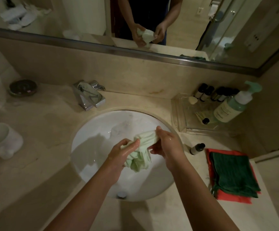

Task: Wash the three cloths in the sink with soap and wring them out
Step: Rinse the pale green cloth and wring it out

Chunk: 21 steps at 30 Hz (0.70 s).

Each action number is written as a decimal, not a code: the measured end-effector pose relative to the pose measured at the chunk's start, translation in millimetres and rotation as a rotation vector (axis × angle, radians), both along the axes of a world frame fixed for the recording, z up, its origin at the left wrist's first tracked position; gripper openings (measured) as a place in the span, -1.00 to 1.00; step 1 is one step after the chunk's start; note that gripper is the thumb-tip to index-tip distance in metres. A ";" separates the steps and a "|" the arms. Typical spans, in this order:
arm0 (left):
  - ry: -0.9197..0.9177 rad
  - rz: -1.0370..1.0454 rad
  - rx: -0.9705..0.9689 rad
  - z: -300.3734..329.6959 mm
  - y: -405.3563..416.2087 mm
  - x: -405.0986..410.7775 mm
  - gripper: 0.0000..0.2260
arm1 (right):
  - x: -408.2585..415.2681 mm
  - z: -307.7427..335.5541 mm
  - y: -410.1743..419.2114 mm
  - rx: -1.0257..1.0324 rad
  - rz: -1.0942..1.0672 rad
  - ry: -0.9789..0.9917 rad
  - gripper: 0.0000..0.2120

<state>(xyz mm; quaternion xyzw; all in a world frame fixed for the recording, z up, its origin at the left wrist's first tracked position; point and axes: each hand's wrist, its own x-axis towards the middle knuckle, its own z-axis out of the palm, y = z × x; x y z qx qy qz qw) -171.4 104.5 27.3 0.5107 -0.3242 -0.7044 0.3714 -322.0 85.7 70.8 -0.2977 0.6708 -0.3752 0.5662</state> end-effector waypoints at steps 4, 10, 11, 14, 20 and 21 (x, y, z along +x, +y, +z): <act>0.036 -0.096 0.008 1.6 5.7 6.4 -0.59 | -2.8 6.5 -5.2 0.020 -0.028 -0.341 -0.58; -0.141 -0.199 -0.194 18.5 8.6 16.3 -0.63 | -19.3 27.8 -7.8 0.052 -0.124 -0.803 -0.83; -0.140 -0.188 -0.209 22.6 9.3 17.2 -0.65 | -22.3 31.6 -8.3 -0.015 -0.104 -0.828 -0.82; 0.005 -0.147 -0.200 32.3 10.3 17.1 -0.65 | -30.7 39.0 -8.1 -0.160 -0.003 -0.769 -0.70; 0.107 -0.181 -0.276 44.2 12.7 4.0 -0.58 | -34.5 30.0 8.0 -0.036 -0.134 -0.398 -0.66; 0.098 -0.187 -0.274 44.0 13.6 1.8 -0.57 | -35.3 28.1 12.9 -0.011 -0.194 -0.469 -0.65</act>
